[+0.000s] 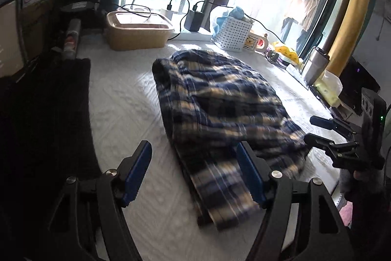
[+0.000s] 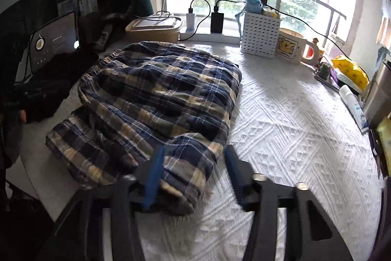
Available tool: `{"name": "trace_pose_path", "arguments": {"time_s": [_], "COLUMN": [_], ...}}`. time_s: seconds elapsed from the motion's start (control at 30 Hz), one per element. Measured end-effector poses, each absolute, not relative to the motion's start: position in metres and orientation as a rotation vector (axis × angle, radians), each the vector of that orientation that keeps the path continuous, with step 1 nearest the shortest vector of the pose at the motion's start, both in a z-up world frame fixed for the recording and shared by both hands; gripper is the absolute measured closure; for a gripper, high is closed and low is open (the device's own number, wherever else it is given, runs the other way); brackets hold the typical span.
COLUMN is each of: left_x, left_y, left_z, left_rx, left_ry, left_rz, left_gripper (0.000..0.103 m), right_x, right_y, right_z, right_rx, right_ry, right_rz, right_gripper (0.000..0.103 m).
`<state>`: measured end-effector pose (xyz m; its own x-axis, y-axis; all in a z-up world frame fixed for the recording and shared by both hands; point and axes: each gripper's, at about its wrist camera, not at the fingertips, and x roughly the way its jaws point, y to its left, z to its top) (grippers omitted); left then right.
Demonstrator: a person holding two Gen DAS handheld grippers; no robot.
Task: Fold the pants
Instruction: 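Open both tools and move them to the folded plaid pants bundle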
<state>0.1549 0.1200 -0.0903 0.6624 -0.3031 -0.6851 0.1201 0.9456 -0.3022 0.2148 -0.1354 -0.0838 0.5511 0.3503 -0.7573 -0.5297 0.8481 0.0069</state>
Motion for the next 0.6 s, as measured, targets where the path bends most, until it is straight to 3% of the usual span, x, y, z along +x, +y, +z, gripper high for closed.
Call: {"name": "trace_pose_path", "arguments": {"time_s": [0.33,0.6], "left_x": [0.114,0.129], "left_y": [0.135,0.127], "left_z": [-0.09,-0.113], "left_rx": [-0.265,-0.3], "left_ry": [0.813,0.853], "left_rz": [-0.191,-0.241], "left_gripper": [0.031,0.031], "right_x": [0.189,0.211], "right_y": [-0.087,-0.128], "right_z": [-0.084,-0.088], "right_rx": [-0.348,-0.224], "right_ry": [0.816,0.855], "right_rz": [0.597,0.485], "right_gripper": [0.025,0.024]}}
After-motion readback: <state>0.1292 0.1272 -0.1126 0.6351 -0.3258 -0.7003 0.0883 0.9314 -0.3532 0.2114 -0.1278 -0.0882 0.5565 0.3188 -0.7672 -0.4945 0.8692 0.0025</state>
